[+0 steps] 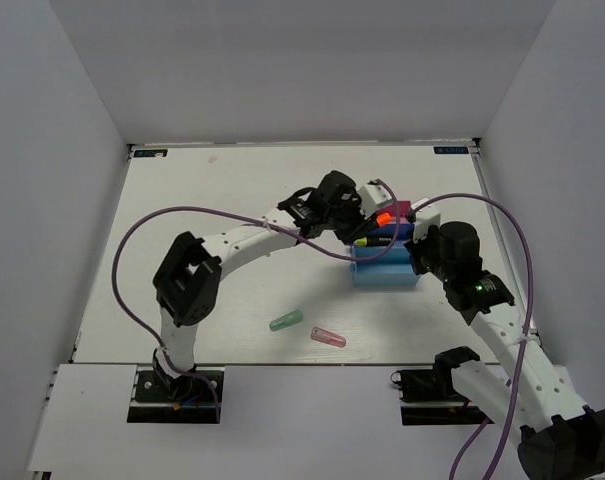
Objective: Sort the stationery into containers
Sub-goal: Place the pen in the storage box.
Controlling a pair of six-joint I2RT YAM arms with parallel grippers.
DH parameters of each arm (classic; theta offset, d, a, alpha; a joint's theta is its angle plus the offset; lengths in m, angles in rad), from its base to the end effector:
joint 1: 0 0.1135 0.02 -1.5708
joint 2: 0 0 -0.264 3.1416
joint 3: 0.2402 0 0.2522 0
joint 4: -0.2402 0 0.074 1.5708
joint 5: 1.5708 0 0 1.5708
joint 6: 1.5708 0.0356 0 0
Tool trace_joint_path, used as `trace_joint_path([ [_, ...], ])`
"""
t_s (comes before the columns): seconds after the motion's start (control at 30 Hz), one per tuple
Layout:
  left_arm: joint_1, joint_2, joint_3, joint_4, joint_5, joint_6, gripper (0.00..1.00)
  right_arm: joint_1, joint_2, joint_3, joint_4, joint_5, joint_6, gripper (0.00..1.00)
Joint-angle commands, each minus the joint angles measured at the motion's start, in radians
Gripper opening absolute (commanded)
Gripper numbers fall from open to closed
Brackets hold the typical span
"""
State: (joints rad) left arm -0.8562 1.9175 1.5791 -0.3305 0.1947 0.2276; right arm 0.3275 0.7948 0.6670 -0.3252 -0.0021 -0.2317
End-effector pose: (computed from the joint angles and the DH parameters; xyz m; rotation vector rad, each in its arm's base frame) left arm 0.2872 -0.3415 0.2695 1.2692 1.8990 -0.5535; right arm 0.1744 0.0593 0.2822 -0.5599 1.9454 0.0627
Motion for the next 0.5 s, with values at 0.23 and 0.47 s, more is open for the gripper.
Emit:
trace_joint_path([
  [0.23, -0.02, 0.138, 0.208, 0.004, 0.048, -0.014, 0.0, -0.002, -0.037, -0.021, 0.064, 0.034, -0.015, 0.0],
  [0.47, -0.021, 0.215, 0.263, -0.002, 0.038, -0.036, 0.0, -0.004, -0.039, -0.024, 0.063, 0.028, -0.014, 0.03],
])
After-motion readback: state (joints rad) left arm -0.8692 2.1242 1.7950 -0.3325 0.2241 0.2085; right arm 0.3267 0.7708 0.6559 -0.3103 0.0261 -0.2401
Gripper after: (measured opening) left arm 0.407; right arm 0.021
